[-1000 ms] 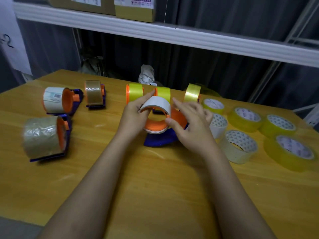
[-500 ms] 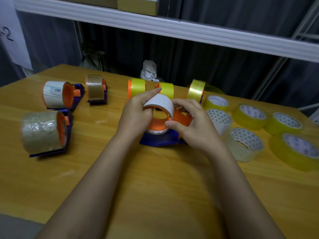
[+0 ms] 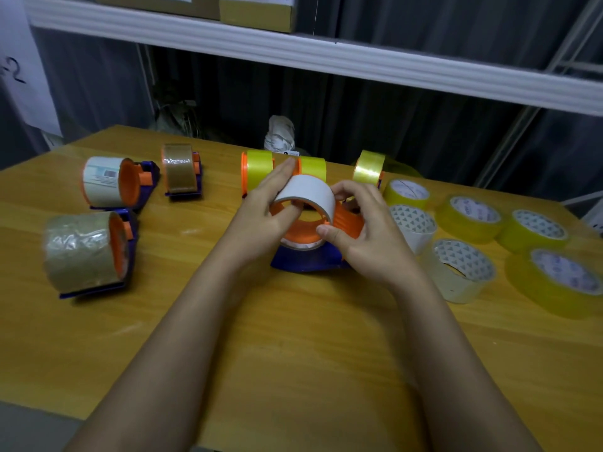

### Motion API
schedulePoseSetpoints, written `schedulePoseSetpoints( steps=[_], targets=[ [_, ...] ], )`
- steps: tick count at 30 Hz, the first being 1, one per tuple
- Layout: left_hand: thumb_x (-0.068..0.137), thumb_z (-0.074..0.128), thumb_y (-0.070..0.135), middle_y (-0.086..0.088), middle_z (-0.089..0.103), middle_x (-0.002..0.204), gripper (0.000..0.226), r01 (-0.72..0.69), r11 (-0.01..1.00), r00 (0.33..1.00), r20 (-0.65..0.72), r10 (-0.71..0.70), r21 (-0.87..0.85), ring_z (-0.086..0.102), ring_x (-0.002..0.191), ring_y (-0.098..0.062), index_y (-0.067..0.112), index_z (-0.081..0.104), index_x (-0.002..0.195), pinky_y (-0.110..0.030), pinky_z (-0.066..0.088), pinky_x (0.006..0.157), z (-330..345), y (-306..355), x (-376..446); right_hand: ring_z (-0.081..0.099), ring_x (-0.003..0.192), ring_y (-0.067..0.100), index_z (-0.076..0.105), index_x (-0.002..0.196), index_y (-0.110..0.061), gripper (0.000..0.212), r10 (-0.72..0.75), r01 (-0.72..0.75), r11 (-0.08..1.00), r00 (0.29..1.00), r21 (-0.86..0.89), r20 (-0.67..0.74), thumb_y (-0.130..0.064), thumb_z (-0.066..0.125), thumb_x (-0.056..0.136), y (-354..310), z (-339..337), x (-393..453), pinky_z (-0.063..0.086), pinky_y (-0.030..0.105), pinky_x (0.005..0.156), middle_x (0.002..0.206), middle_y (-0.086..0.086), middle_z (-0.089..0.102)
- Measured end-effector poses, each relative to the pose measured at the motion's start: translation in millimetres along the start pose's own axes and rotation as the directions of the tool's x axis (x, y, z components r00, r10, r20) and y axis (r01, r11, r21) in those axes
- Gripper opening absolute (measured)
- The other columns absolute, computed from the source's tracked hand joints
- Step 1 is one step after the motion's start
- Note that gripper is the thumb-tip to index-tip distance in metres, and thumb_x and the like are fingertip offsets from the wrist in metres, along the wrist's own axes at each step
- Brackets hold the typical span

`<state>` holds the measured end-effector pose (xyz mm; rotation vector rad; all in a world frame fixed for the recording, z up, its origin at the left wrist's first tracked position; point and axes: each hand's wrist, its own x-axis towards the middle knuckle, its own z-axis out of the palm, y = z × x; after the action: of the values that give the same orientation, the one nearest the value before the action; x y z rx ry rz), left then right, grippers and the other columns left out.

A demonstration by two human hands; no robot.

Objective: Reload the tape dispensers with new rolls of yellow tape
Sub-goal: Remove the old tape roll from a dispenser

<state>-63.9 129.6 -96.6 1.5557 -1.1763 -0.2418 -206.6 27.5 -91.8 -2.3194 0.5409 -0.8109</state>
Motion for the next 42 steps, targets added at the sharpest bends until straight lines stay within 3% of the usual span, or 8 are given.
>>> schedulePoseSetpoints(
  steps=[9,21,24,29,31,35,39,42],
  targets=[
    [0.096,0.05,0.006,-0.002,0.029,0.153,0.052,-0.144,0.984,0.99,0.024,0.143,0.108,0.02,0.135,0.005,0.011,0.032,0.145,-0.003,0.019,0.106,4.7,-0.5,-2.5,0.045,0.112,0.005,0.046,0.117,-0.03,0.047,0.036,-0.037,0.997,0.999,0.064,0.013,-0.019,0.075,0.081,-1.2,-13.9,-2.5,0.04,0.026,0.098,0.118,-0.01,0.044],
    [0.093,0.047,-0.004,-0.007,0.046,0.144,0.05,-0.21,0.941,0.958,-0.135,0.252,0.267,0.039,0.131,-0.008,0.014,0.044,0.14,-0.003,0.028,0.1,8.6,-5.3,-5.0,0.044,0.111,0.004,0.046,0.119,-0.028,0.049,0.054,-0.054,0.995,0.999,0.078,-0.004,-0.026,0.076,0.08,-6.4,-8.7,-7.4,0.041,0.028,0.099,0.113,-0.016,0.044],
    [0.095,0.049,0.003,-0.003,0.059,0.127,0.043,-0.125,0.978,0.962,-0.221,0.161,0.168,0.055,0.111,-0.01,0.016,0.05,0.136,-0.003,0.038,0.082,8.8,-3.9,-4.8,0.041,0.116,0.006,0.051,0.128,-0.031,0.049,0.042,-0.044,0.999,0.997,-0.022,-0.066,-0.036,0.071,0.083,-7.4,-4.9,-7.3,0.037,0.027,0.098,0.114,-0.018,0.044],
    [0.097,0.05,0.011,0.022,0.059,0.096,0.038,-0.021,0.997,0.962,-0.271,0.042,0.079,0.056,0.08,0.016,0.02,0.051,0.134,-0.007,0.046,0.065,12.1,1.5,-5.0,0.047,0.107,0.013,0.056,0.129,-0.024,0.048,-0.15,0.028,0.879,0.964,-0.477,-0.218,-0.051,0.056,0.089,-14.0,0.1,-9.1,0.021,0.025,0.085,0.108,-0.009,0.058],
    [0.098,0.049,0.013,0.014,0.062,0.101,0.037,-0.001,0.993,0.955,-0.294,0.035,0.116,0.057,0.085,0.014,0.018,0.05,0.135,-0.006,0.044,0.069,13.5,1.6,-5.4,0.056,0.1,0.02,0.058,0.124,-0.015,0.044,-0.15,0.007,0.86,0.96,-0.511,-0.238,-0.044,0.059,0.09,-20.0,5.6,-10.8,0.036,0.028,0.081,0.103,0.0,0.064],
    [0.099,0.047,0.022,-0.005,0.065,0.117,0.038,0.064,0.979,0.939,-0.344,0.007,0.196,0.061,0.102,-0.021,0.016,0.049,0.136,-0.026,0.049,0.08,16.8,-4.6,-4.1,0.062,0.078,0.025,0.063,0.103,-0.006,0.032,-0.293,0.075,0.797,0.916,-0.6,-0.274,-0.023,0.077,0.079,-28.8,21.8,-12.1,0.049,0.032,0.061,0.086,0.007,0.065],
    [0.1,0.045,0.021,-0.004,0.058,0.13,0.04,0.075,0.968,0.931,-0.364,0.019,0.241,0.055,0.117,-0.018,0.015,0.045,0.139,-0.034,0.049,0.094,18.5,-4.8,-4.5,0.058,0.107,0.019,0.036,0.141,-0.012,0.051,-0.045,-0.035,0.946,0.97,-0.323,-0.238,-0.031,0.053,0.097,-35.6,30.0,-14.0,0.044,0.024,0.077,0.121,0.004,0.057],
    [0.1,0.044,0.018,-0.002,0.053,0.137,0.04,0.041,0.965,0.933,-0.355,0.056,0.258,0.049,0.124,-0.014,0.014,0.045,0.14,-0.016,0.041,0.095,21.9,-5.5,-4.3,0.06,0.103,0.024,0.023,0.149,-0.015,0.051,0.032,-0.081,0.962,0.982,-0.262,-0.187,-0.033,0.037,0.103,-30.8,35.4,-15.0,0.05,0.034,0.078,0.118,0.005,0.06]
  ],
)
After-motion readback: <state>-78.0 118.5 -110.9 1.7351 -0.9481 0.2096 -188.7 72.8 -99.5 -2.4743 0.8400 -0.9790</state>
